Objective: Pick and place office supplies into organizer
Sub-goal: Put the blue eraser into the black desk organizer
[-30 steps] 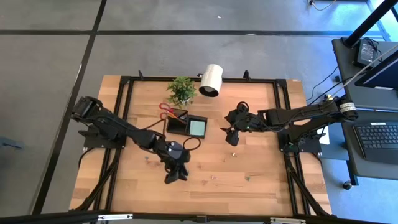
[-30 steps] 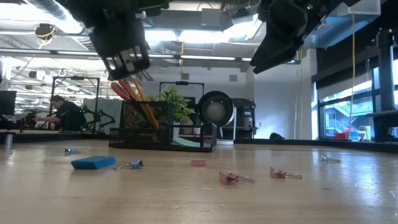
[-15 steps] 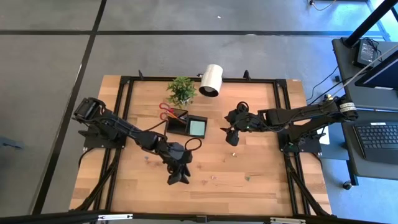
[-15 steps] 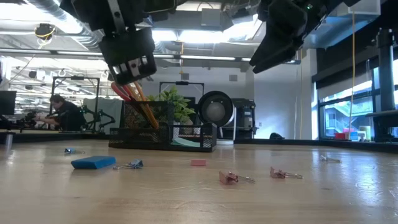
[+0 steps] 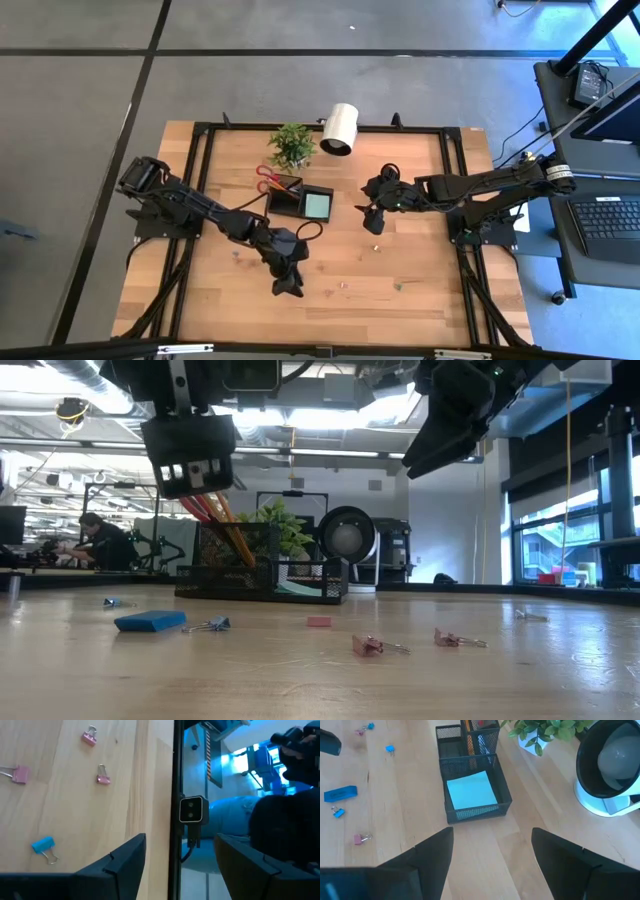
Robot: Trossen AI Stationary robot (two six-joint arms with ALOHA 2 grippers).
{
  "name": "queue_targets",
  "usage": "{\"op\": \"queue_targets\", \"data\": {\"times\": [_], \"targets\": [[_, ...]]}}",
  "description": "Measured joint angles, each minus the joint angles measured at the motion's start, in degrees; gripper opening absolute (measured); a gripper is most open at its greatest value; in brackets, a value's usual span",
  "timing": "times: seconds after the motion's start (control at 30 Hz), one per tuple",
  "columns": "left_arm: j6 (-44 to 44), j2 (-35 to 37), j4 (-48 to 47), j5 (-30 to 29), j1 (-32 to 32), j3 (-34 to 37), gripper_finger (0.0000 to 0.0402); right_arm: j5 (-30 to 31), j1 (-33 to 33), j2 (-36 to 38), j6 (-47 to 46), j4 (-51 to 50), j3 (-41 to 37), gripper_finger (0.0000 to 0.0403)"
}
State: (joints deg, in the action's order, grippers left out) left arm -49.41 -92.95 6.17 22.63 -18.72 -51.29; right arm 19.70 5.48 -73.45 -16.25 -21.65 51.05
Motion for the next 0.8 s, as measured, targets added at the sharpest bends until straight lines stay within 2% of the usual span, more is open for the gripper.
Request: {"op": "queue_targets", "data": {"times": [0.2,0.3,0.53,0.8], "targets": [[-2.65,0.00,-0.30,0.02,-0.04,0.00,0.0226,0.00,0.00,0.00,0.01,0.01,0.00,0.0272],[-9.04,0.09,-3.04,-0.42,0.49,0.00,0.0227,0.00,0.01,0.00,0.02,0.02,0.00,0.0272],[-22.89,0.09,-12.39,-10.65,-2.28,-0.20,0.0226,0.00,0.02,-0.02,0.02,0.13,0.00,0.0272],[-29.88,0.07,-43.97,-25.10,-5.63,-12.79,0.0226,0.00,-0.17,-0.02,0.53,0.72,0.02,0.0272]]}}
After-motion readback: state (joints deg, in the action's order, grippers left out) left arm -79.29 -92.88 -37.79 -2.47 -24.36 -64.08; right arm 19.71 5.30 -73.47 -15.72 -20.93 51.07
